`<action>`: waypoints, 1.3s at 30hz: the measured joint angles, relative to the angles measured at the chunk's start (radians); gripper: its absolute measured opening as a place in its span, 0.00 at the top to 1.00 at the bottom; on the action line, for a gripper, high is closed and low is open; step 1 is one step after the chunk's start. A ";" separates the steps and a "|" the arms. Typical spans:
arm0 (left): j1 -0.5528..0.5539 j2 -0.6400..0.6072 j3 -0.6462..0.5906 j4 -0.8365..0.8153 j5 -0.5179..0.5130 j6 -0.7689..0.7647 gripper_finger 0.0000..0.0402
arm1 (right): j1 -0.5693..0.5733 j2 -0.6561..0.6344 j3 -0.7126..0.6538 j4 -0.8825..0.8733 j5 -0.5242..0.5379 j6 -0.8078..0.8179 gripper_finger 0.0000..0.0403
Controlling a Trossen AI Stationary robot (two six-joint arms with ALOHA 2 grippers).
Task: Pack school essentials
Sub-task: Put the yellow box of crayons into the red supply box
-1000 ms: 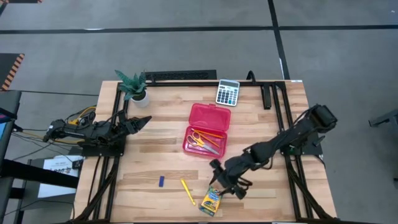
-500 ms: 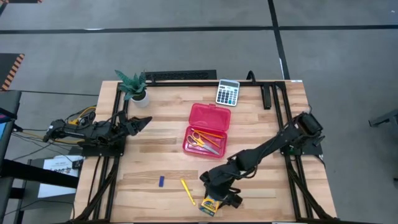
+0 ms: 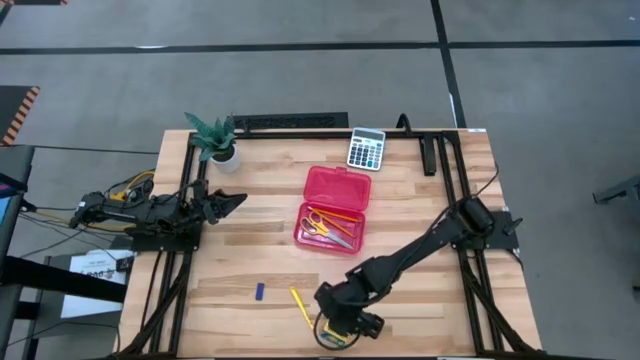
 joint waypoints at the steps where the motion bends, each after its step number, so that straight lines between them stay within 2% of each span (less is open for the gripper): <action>1: 0.000 0.000 0.000 0.000 0.000 0.000 0.66 | 0.004 0.001 -0.001 -0.007 0.024 0.000 0.08; 4: 0.000 0.000 0.000 0.000 -0.004 0.005 0.66 | 0.007 -0.001 -0.006 0.020 0.084 -0.001 0.08; 10: 0.000 0.000 0.000 0.000 -0.004 0.016 0.64 | 0.007 0.000 -0.064 0.026 0.073 0.001 0.08; 17: 0.000 0.000 0.000 0.000 -0.005 0.032 0.52 | 0.021 -0.001 -0.115 0.055 0.081 -0.005 0.08; 21: 0.000 0.000 0.000 0.000 -0.012 0.032 0.45 | 0.019 -0.001 -0.123 0.058 0.147 -0.024 0.08; 24: 0.000 0.000 0.000 0.000 -0.018 0.032 0.42 | 0.017 -0.001 -0.123 0.060 0.158 -0.017 0.08; 39: 0.000 0.000 0.000 0.000 -0.019 0.032 0.41 | 0.016 0.067 -0.121 0.033 0.147 0.013 0.08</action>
